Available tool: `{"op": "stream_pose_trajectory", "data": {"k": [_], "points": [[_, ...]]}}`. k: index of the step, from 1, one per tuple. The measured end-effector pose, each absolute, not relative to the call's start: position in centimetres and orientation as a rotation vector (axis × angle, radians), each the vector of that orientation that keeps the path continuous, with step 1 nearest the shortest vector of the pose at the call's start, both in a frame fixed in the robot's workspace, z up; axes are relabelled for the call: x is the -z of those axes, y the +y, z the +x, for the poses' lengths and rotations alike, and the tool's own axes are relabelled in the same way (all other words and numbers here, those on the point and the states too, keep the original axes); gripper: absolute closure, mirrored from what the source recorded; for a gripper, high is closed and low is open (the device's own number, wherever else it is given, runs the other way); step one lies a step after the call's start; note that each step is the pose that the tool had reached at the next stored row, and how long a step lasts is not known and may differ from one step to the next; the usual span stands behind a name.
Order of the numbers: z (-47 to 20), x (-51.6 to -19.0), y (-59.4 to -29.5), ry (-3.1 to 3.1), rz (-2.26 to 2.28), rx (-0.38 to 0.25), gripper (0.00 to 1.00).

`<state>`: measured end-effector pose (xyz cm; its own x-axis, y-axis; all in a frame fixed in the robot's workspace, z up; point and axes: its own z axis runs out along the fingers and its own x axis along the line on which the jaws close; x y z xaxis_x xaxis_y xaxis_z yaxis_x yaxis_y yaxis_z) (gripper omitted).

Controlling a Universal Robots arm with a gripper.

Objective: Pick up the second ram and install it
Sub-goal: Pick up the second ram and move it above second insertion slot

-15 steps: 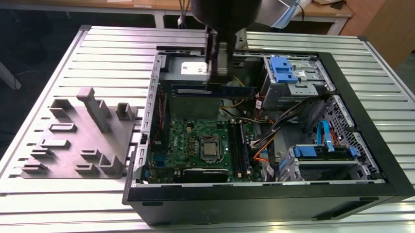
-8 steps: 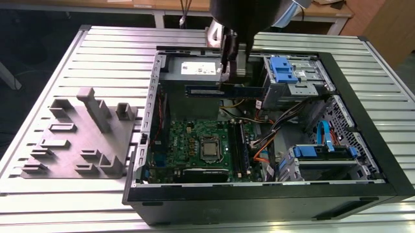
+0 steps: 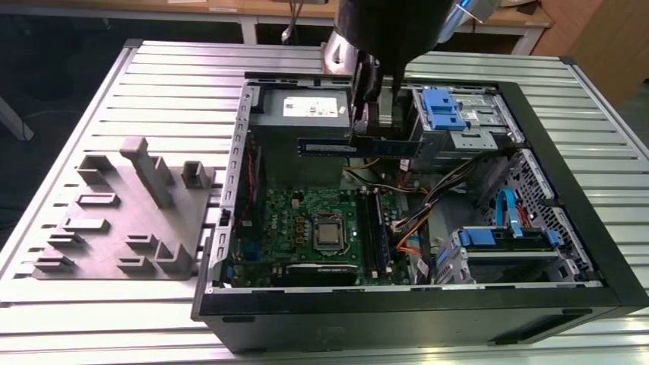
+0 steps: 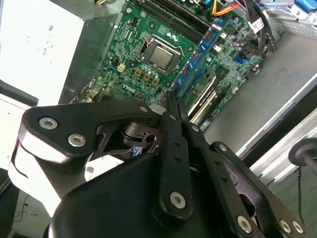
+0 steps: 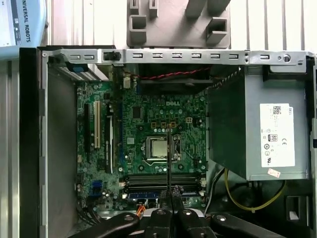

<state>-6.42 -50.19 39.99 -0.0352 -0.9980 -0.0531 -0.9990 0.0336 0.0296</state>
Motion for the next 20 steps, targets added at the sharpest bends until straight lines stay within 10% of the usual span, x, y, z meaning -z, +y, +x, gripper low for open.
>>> {"op": "stream_pose_trajectory", "data": {"k": [20], "points": [[-5.5, -36.8, -50.1, 2.25, -2.173, -0.1, 0.92]]}}
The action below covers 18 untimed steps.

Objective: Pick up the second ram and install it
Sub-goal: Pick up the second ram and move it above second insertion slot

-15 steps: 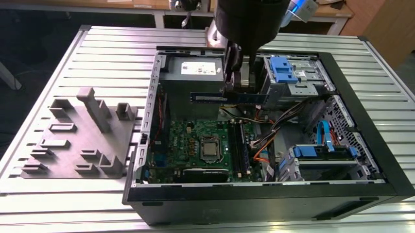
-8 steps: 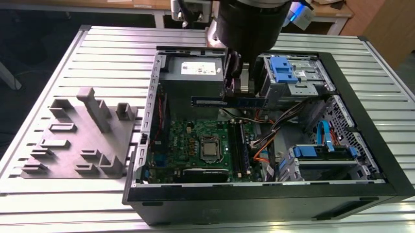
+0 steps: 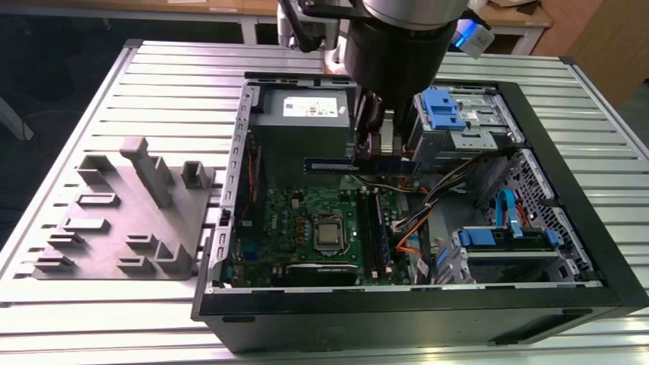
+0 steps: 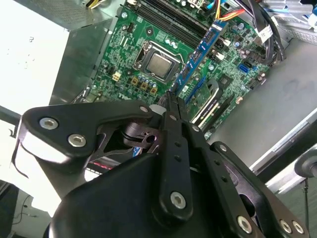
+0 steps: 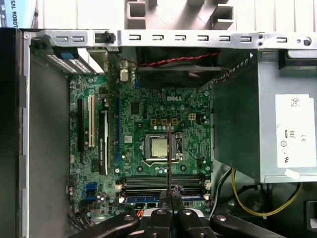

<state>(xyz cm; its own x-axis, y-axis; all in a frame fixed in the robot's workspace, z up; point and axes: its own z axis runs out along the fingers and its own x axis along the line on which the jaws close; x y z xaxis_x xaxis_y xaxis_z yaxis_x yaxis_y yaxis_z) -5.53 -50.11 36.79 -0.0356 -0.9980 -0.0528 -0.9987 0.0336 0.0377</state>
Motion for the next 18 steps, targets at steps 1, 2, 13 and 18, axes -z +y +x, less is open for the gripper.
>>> {"op": "stream_pose_trajectory", "data": {"k": [1, 2, 13, 18], "points": [[-5.5, -36.6, -50.1, 2.25, -2.174, -0.1, 0.92], [-5.4, -36.5, -50.1, 2.25, -2.174, -0.101, 0.92], [-5.0, -34.9, -50.1, 2.253, -2.176, -0.108, 0.92], [-4.9, -34.2, -50.1, 2.255, -2.177, -0.11, 0.92]]}}
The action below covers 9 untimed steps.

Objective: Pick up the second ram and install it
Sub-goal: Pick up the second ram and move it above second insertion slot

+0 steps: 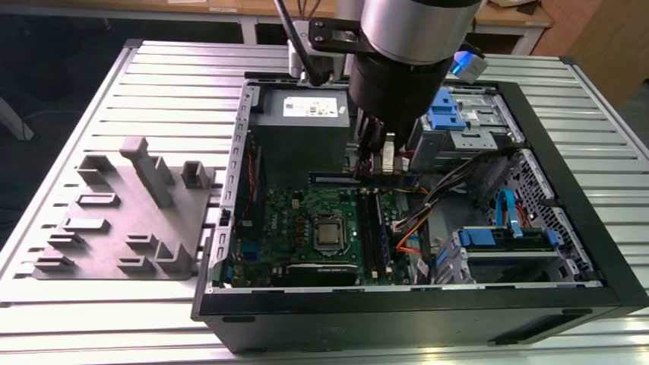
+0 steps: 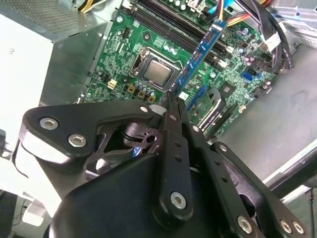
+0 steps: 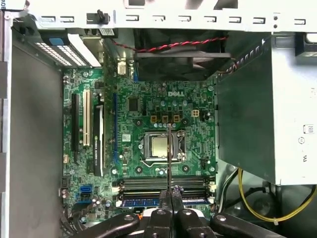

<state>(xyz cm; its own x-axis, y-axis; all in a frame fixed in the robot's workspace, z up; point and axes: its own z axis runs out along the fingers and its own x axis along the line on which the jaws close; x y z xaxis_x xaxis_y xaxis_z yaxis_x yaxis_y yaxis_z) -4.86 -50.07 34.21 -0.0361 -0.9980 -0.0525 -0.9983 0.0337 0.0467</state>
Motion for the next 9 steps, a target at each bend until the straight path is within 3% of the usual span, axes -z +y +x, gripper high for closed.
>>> {"op": "stream_pose_trajectory", "data": {"k": [9], "points": [[-4.77, -33.25, -50.07, 2.256, -2.178, -0.113, 0.92]]}}
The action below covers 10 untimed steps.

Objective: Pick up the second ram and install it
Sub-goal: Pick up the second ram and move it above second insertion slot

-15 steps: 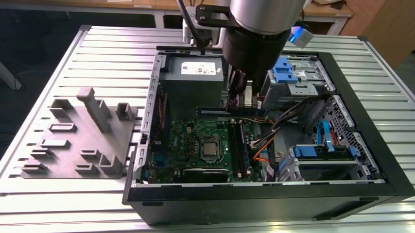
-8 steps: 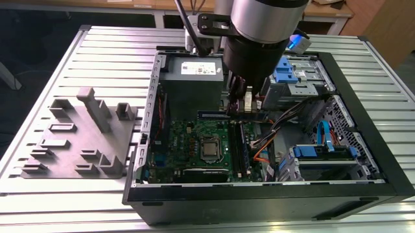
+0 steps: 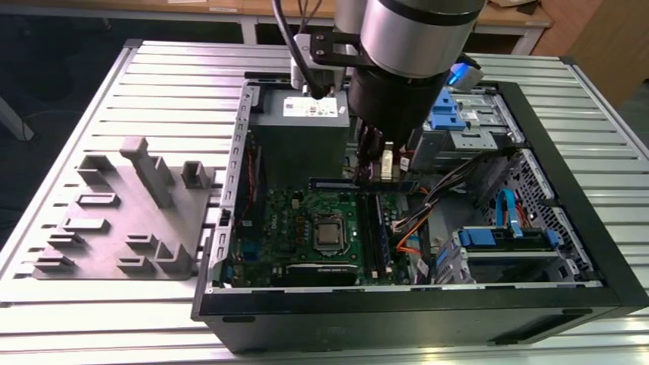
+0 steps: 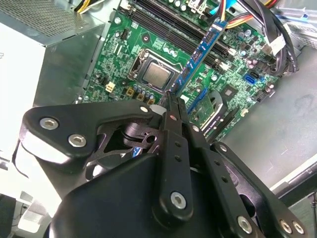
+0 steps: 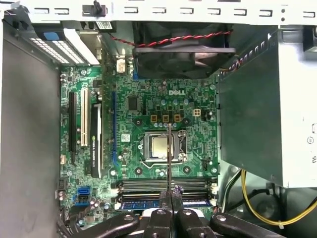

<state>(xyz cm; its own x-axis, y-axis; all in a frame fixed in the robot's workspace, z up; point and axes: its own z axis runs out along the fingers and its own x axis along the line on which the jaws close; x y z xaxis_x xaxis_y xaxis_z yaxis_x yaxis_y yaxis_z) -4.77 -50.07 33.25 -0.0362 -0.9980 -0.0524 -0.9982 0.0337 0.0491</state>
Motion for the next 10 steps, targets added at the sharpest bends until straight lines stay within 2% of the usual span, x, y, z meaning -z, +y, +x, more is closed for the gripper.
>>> {"op": "stream_pose_trajectory", "data": {"k": [10], "points": [[-4.66, -32.4, -50.07, 2.256, -2.179, -0.114, 0.92]]}}
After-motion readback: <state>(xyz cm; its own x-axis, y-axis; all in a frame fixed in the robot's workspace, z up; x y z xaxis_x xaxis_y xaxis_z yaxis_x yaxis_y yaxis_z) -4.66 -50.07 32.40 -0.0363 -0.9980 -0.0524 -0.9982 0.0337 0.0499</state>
